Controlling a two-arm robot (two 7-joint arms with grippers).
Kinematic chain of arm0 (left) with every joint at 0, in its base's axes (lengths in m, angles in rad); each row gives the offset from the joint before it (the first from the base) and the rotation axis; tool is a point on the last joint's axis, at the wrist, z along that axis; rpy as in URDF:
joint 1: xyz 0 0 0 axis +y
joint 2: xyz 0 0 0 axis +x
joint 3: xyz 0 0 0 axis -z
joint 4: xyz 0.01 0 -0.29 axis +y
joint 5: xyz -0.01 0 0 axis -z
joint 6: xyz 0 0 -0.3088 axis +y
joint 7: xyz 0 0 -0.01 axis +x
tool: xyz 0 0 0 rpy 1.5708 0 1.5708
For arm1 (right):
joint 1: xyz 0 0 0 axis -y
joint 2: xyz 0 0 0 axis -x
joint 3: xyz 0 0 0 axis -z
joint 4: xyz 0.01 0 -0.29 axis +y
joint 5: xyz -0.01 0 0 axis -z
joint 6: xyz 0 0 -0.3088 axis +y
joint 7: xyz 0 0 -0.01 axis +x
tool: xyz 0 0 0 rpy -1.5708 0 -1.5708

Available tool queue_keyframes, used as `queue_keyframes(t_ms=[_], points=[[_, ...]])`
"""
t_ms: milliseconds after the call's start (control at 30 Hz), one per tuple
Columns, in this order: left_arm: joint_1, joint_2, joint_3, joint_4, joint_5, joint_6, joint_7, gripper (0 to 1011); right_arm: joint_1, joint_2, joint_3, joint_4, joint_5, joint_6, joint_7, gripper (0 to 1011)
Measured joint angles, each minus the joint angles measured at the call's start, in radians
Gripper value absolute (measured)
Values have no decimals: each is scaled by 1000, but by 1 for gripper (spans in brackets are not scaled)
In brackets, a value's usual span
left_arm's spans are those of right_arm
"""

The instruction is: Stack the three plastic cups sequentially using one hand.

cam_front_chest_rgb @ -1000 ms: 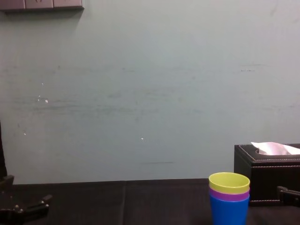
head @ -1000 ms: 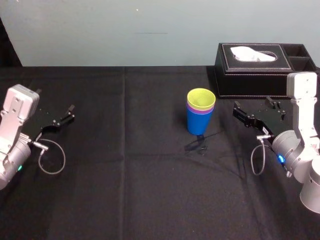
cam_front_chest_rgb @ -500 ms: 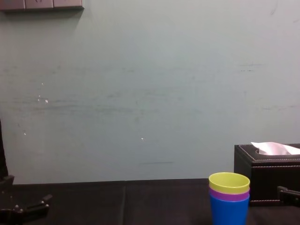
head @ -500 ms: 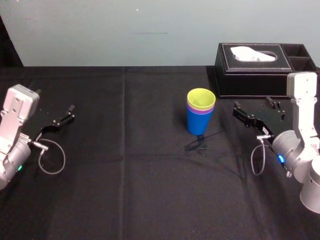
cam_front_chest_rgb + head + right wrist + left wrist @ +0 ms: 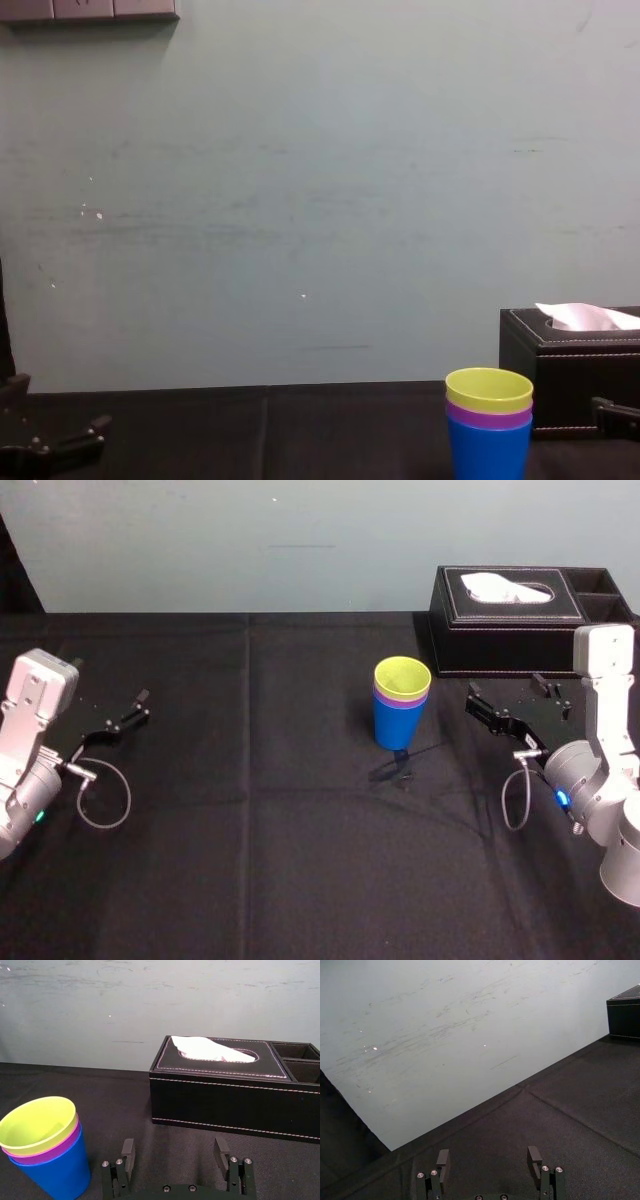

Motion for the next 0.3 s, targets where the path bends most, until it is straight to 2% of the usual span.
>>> queue_keyframes(t_ms=[300], points=[[0,0,0,0,0,0,0,1011,0,0,0,0,0,0,0,1000]])
